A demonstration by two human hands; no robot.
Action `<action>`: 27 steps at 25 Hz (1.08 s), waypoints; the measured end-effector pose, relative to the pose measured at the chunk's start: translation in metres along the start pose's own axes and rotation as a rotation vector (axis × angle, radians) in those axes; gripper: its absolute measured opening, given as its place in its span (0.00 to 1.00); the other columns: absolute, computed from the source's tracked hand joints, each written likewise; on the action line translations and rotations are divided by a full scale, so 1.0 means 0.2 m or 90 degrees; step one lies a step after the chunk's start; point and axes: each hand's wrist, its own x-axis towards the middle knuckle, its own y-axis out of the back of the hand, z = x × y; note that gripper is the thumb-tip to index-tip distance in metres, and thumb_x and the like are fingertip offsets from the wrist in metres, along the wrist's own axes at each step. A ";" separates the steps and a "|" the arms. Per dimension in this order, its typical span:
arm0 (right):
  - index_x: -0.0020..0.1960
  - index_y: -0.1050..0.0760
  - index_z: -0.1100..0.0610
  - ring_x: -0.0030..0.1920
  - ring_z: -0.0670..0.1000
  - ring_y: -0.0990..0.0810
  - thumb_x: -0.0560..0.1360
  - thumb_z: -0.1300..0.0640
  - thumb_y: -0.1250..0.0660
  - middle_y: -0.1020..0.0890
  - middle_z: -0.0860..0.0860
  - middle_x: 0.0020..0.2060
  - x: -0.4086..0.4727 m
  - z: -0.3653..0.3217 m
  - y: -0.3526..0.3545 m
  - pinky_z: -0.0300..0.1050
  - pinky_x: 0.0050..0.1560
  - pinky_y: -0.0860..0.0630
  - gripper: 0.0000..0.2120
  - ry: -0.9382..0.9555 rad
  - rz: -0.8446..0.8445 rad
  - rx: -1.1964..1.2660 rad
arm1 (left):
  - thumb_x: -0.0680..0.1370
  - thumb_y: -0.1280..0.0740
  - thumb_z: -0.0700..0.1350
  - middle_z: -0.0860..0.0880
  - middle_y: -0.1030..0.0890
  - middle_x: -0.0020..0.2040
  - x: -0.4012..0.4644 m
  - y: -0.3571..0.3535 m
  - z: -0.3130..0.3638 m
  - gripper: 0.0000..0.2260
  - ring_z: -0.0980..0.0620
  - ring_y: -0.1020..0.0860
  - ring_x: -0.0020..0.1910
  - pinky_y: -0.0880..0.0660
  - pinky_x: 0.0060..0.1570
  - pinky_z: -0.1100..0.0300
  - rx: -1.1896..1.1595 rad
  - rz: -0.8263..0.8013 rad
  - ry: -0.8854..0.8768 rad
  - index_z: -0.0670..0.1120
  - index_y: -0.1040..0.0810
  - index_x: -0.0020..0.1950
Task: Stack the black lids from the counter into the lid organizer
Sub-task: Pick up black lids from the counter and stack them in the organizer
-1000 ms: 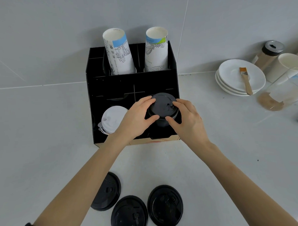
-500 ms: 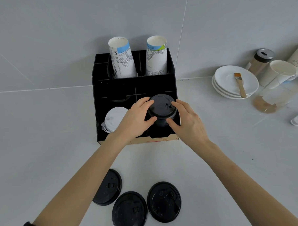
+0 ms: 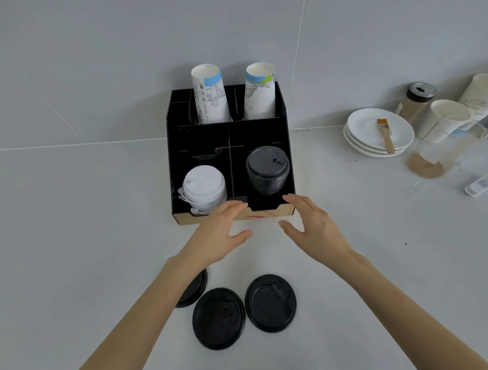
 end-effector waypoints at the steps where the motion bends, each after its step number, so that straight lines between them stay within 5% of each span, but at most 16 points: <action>1: 0.67 0.39 0.55 0.66 0.53 0.32 0.75 0.55 0.38 0.32 0.52 0.67 -0.03 0.01 -0.01 0.47 0.64 0.34 0.22 0.002 -0.018 0.002 | 0.75 0.36 0.46 0.49 0.35 0.70 -0.03 -0.02 0.00 0.24 0.53 0.36 0.68 0.43 0.61 0.68 -0.001 -0.009 0.001 0.47 0.38 0.68; 5: 0.67 0.40 0.53 0.66 0.50 0.32 0.74 0.53 0.37 0.32 0.49 0.67 -0.14 0.04 -0.05 0.41 0.63 0.36 0.24 0.018 -0.093 0.015 | 0.75 0.36 0.49 0.49 0.35 0.70 -0.16 -0.12 0.01 0.25 0.52 0.37 0.69 0.41 0.69 0.58 0.031 -0.071 0.007 0.47 0.40 0.69; 14: 0.70 0.47 0.49 0.70 0.46 0.39 0.71 0.51 0.33 0.41 0.46 0.72 -0.41 0.09 -0.15 0.37 0.68 0.43 0.34 0.047 -0.318 0.019 | 0.75 0.38 0.51 0.51 0.38 0.72 -0.35 -0.29 0.01 0.26 0.52 0.40 0.70 0.41 0.69 0.57 0.072 -0.158 0.023 0.49 0.42 0.70; 27: 0.70 0.46 0.52 0.69 0.47 0.37 0.71 0.54 0.34 0.39 0.47 0.71 -0.45 0.12 -0.25 0.37 0.67 0.41 0.32 0.046 -0.226 0.033 | 0.74 0.36 0.51 0.51 0.37 0.71 -0.36 -0.35 -0.02 0.27 0.51 0.37 0.67 0.38 0.68 0.55 0.061 -0.174 0.040 0.49 0.43 0.70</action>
